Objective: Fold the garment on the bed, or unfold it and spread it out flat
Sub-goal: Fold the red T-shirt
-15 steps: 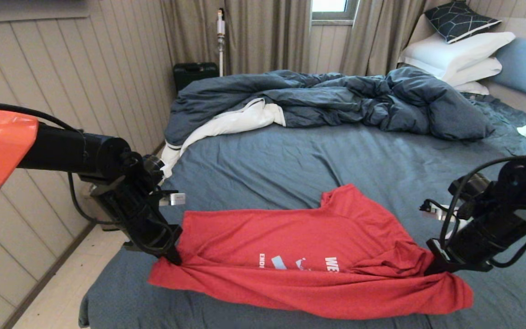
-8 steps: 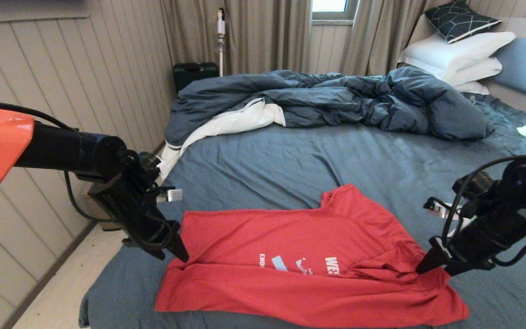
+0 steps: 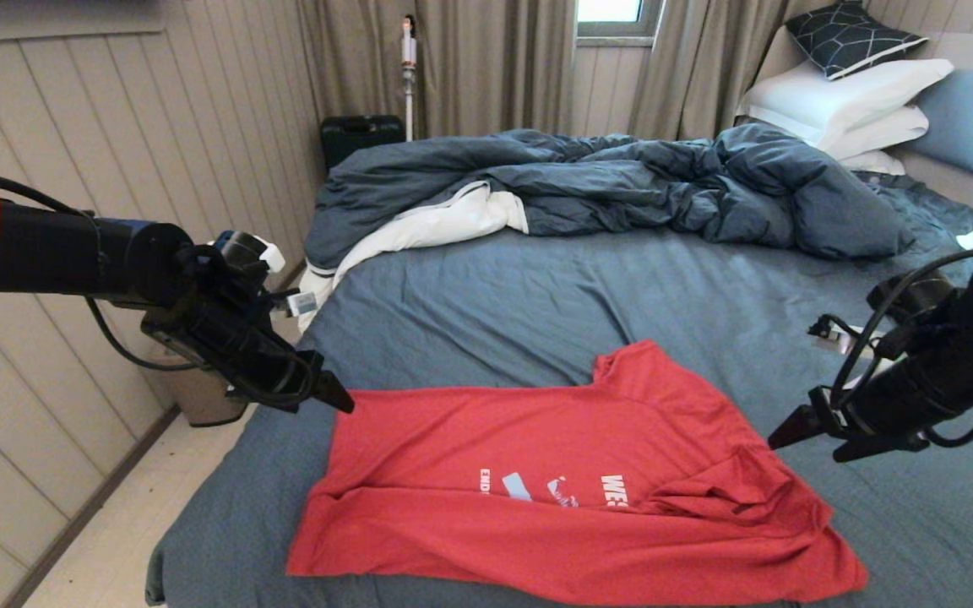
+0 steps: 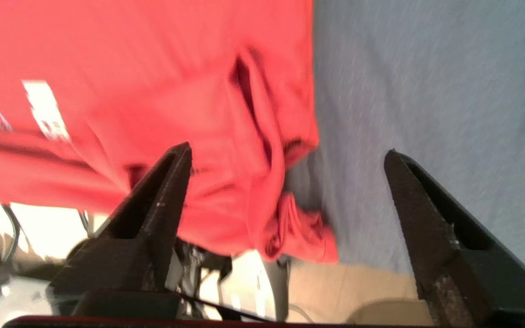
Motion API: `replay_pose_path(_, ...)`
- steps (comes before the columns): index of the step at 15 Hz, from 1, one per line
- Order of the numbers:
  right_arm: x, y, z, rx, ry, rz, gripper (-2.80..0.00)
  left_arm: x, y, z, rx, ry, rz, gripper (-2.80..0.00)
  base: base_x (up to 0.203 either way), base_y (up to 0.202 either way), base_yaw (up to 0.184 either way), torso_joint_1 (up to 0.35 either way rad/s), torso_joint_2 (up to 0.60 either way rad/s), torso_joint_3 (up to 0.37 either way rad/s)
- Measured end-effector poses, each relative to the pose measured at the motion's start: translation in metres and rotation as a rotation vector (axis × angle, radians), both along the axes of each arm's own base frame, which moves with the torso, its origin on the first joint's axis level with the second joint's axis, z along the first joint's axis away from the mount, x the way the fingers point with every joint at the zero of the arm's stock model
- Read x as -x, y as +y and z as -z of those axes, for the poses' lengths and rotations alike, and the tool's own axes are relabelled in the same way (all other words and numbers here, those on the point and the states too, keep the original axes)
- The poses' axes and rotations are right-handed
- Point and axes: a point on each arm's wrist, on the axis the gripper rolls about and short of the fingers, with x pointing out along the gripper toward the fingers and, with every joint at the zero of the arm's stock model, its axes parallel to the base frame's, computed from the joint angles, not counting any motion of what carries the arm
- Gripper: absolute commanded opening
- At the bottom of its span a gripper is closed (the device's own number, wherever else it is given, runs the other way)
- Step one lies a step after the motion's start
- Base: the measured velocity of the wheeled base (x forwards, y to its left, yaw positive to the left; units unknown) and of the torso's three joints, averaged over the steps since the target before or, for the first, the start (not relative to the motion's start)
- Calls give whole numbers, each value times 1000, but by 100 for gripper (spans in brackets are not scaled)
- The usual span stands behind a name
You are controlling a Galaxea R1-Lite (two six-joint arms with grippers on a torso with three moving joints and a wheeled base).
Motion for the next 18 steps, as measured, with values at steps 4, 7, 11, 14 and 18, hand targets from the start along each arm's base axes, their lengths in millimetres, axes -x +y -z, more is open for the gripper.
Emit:
replay_pose_path(4,-11,-2,-12,12,-104,22,-280,-14,2,1,23,-80,-95,-280,0,0,0,0,0,0)
replay_pose_path(7,-19,-4,-12,11,-150,45,-280,-23,0,6,42,-111,-124,-280,0,0,0,0,0,0)
replay_pose_path(11,-34,-6,0,-2,-156,74,-280,-37,-3,25,50,-116,-139,-280,0,0,0,0,0,0)
replay_pose_path(14,-45,-6,3,-2,-175,72,0,-42,-3,37,17,-100,-173,0,0,0,0,0,0,0)
replay_pose_path(18,-60,2,6,1,-221,50,0,-49,-5,46,29,-108,-198,0,0,0,0,0,0,0)
